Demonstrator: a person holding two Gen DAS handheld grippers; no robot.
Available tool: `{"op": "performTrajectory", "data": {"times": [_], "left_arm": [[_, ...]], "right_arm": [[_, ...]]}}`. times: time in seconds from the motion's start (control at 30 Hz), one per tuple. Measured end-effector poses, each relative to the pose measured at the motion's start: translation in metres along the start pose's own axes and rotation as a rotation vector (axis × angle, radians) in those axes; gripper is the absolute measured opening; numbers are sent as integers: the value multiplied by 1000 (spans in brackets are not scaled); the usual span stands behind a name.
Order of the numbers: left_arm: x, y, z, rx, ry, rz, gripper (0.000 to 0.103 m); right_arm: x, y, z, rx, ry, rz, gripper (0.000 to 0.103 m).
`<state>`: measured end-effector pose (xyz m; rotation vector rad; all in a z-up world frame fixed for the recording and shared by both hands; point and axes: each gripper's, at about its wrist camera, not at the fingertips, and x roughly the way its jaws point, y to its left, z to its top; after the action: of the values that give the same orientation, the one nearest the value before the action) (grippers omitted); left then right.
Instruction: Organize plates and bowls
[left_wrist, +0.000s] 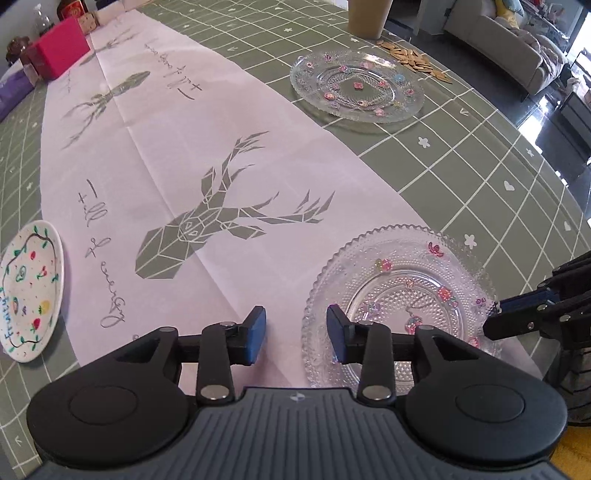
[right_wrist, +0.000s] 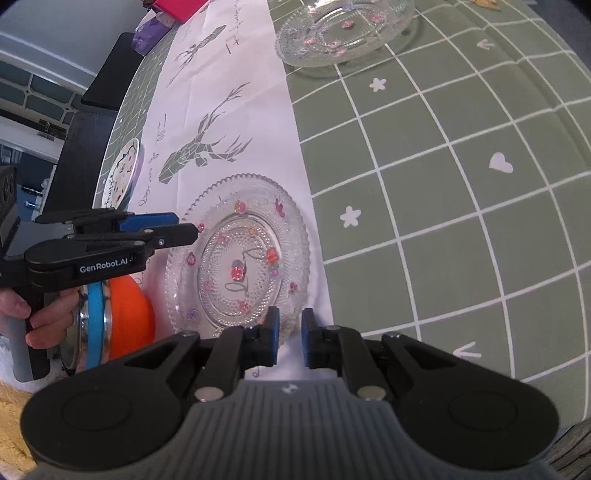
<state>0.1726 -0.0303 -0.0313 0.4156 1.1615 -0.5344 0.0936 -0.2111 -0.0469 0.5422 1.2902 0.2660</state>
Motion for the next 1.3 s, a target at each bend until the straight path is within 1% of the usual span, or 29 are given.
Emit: {"op": "performTrajectory", "data": {"times": [0.03, 0.07, 0.1, 0.13, 0.2, 0.3, 0.33, 0.47, 0.57, 0.63, 0.73, 0.83, 0.9, 1.1, 1.2, 1.3], "left_arm": [[-2, -2, 0, 10, -9, 17, 50], [-3, -4, -1, 19, -16, 30, 53], [-4, -6, -1, 27, -21, 39, 56], [-6, -8, -2, 37, -26, 51, 56], [-10, -11, -1, 38, -36, 68, 57], [-16, -11, 2, -16, -70, 101, 59], [-20, -11, 3, -46, -89, 113, 59], [-31, -8, 5, -126, -125, 155, 60], [-38, -9, 4, -187, -148, 164, 60], [-43, -14, 1, -208, -178, 174, 61], [-50, -23, -4, -228, -220, 210, 61], [-54, -28, -5, -257, -223, 191, 61], [-58, -34, -5, -272, -242, 189, 61], [-70, -56, 2, -268, -291, 200, 61], [-73, -61, 6, -310, -308, 182, 61], [-72, -64, 10, -342, -313, 162, 61]], "right_arm": [[-2, 3, 0, -23, -14, -19, 23], [-4, 6, -1, -44, -29, -39, 30], [-5, 9, -1, -66, -45, -60, 33], [-7, 11, -1, -81, -55, -71, 35], [-9, 13, -1, -95, -66, -67, 39], [-12, 15, 2, -109, -67, -58, 46], [-12, 16, 3, -112, -68, -55, 50], [-16, 18, 7, -115, -88, -68, 51], [-23, 18, 11, -97, -105, -57, 51], [-30, 19, 14, -98, -123, -42, 51], [-42, 21, 17, -117, -168, -40, 56], [-52, 21, 21, -137, -212, -62, 56], [-60, 20, 24, -139, -261, -85, 56], [-78, 15, 39, -123, -365, -132, 56], [-85, 15, 52, -127, -401, -153, 56], [-89, 12, 66, -126, -410, -153, 56]]}}
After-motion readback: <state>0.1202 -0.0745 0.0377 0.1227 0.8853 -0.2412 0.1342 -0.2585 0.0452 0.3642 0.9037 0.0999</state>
